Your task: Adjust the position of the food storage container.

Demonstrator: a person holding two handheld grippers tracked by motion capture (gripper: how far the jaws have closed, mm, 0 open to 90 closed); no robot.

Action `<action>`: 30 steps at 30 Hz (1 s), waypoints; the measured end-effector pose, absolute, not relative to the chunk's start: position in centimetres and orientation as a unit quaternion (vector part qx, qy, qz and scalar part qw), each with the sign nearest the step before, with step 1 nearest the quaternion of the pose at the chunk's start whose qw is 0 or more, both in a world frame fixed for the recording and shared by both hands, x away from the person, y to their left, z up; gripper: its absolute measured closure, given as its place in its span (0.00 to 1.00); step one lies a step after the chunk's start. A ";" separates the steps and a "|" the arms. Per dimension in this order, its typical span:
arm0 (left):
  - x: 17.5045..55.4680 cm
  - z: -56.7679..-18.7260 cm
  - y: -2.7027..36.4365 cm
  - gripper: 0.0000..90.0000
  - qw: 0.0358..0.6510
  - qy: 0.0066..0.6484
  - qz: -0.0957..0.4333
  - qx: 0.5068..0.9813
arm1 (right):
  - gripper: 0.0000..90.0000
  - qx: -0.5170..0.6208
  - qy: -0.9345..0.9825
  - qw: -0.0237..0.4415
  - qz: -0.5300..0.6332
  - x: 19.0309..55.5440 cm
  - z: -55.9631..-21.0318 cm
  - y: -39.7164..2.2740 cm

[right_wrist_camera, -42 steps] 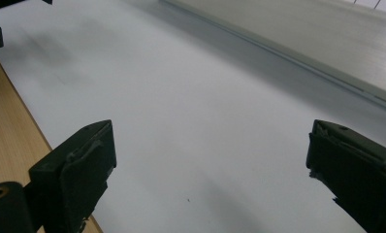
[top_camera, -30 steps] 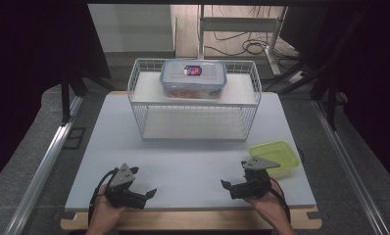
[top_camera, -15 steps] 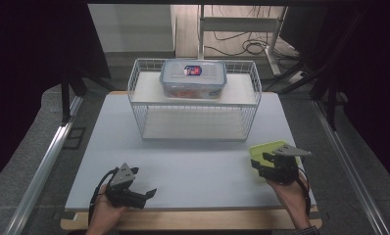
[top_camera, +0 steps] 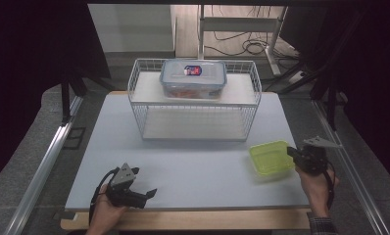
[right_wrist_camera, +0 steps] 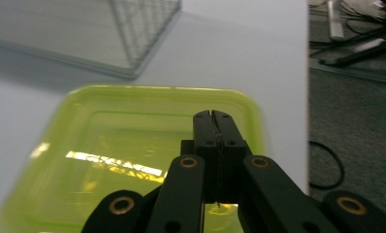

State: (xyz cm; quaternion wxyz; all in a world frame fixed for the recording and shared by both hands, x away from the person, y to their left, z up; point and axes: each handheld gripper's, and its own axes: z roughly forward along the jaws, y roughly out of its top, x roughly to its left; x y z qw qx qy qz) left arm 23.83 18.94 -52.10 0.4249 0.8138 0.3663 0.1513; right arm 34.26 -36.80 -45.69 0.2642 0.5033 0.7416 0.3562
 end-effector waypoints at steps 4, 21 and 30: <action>23.9 -52.1 18.9 0.03 0.425 0.367 0.151 0.814 | 0.99 0.517 0.732 0.280 0.343 34.9 -46.1 -38.2; 23.9 -52.3 18.8 0.04 0.418 0.366 0.149 0.818 | 0.99 0.538 0.739 0.254 0.316 35.7 -48.7 -40.0; 23.9 -52.3 18.8 0.04 0.417 0.365 0.150 0.818 | 0.99 0.520 0.759 0.215 0.329 35.1 -48.7 -37.7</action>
